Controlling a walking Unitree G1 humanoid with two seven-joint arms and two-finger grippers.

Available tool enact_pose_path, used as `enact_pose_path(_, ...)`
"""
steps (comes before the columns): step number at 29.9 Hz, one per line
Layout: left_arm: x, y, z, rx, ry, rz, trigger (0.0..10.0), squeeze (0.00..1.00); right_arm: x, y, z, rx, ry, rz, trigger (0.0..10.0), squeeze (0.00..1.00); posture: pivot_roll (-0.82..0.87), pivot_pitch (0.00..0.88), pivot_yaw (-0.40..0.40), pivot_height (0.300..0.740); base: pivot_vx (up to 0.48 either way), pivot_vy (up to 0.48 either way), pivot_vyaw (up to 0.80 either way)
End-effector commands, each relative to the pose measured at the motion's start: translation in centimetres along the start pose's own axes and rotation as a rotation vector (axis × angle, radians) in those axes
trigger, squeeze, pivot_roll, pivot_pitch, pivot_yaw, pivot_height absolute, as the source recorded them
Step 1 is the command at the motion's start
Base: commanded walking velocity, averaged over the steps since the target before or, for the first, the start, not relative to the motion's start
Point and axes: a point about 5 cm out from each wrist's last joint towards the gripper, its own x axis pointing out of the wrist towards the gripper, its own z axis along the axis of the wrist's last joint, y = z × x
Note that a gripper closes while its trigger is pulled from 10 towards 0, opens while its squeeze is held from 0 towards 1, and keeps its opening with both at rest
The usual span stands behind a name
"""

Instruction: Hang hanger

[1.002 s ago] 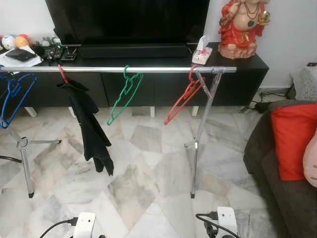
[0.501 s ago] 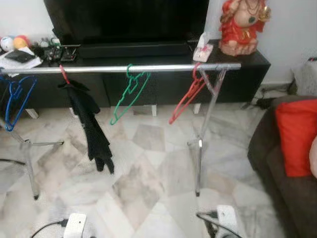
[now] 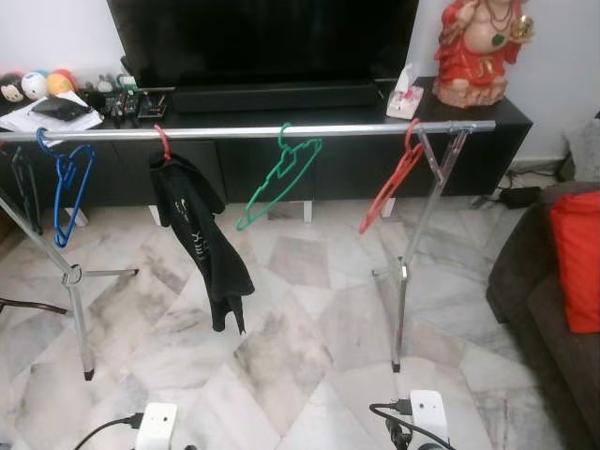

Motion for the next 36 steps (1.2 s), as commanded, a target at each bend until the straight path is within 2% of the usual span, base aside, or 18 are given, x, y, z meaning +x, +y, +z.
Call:
enact_pose_path(1, 0.0, -0.3, -0.2, 0.023, 0.016, 0.001, 10.0, 0.0, 0.0, -0.2, -0.2, 0.006, 0.01, -0.009, 10.0, 0.0, -0.07, 0.042, 0.043, 0.74, 0.0, 0.0, 0.0)
enact_pose_path(6, 0.1, -0.7, 0.2, 0.028, 0.012, 0.0, 10.0, 0.0, 0.0, -0.2, -0.2, 0.013, 0.015, -0.012, 10.0, 0.0, -0.07, 0.042, 0.043, 0.74, 0.0, 0.0, 0.0)
enact_pose_path(12, 0.2, -0.3, 0.6, 0.022, 0.0, 0.004, 10.0, 0.0, 0.0, -0.2, -0.3, 0.011, 0.021, -0.016, 10.0, 0.0, -0.07, 0.042, 0.043, 0.74, 0.0, 0.0, -0.72)
enact_pose_path(19, 0.0, 1.7, 0.8, 0.017, -0.006, 0.024, 10.0, 0.0, 0.0, -0.2, -0.3, 0.01, 0.024, -0.013, 10.0, 0.0, -0.07, 0.043, 0.043, 0.74, 0.0, 0.0, -0.75)
enact_pose_path(20, -0.1, 2.4, 0.6, 0.022, -0.001, 0.03, 10.0, 0.0, 0.0, -0.2, -0.3, 0.008, 0.025, -0.013, 10.0, 0.0, -0.07, 0.043, 0.043, 0.74, 0.0, 0.0, -0.75)
enact_pose_path(24, -0.2, 3.2, 0.5, 0.026, 0.002, 0.037, 10.0, 0.0, 0.0, -0.2, -0.3, 0.009, 0.026, -0.013, 10.0, 0.0, -0.07, 0.042, 0.044, 0.74, 0.0, 0.0, -0.75)
enact_pose_path(29, -0.3, 3.3, 0.4, 0.032, 0.004, 0.038, 10.0, 0.0, 0.0, -0.1, -0.3, 0.007, 0.027, -0.012, 10.0, 0.0, -0.07, 0.042, 0.044, 0.74, 0.0, 0.0, -0.76)
enact_pose_path(36, -0.1, 1.3, 0.0, 0.064, 0.015, 0.03, 10.0, 0.0, 0.0, -0.1, -0.3, 0.006, 0.027, -0.012, 10.0, 0.0, -0.07, 0.042, 0.044, 0.74, 0.0, -0.163, -0.75)
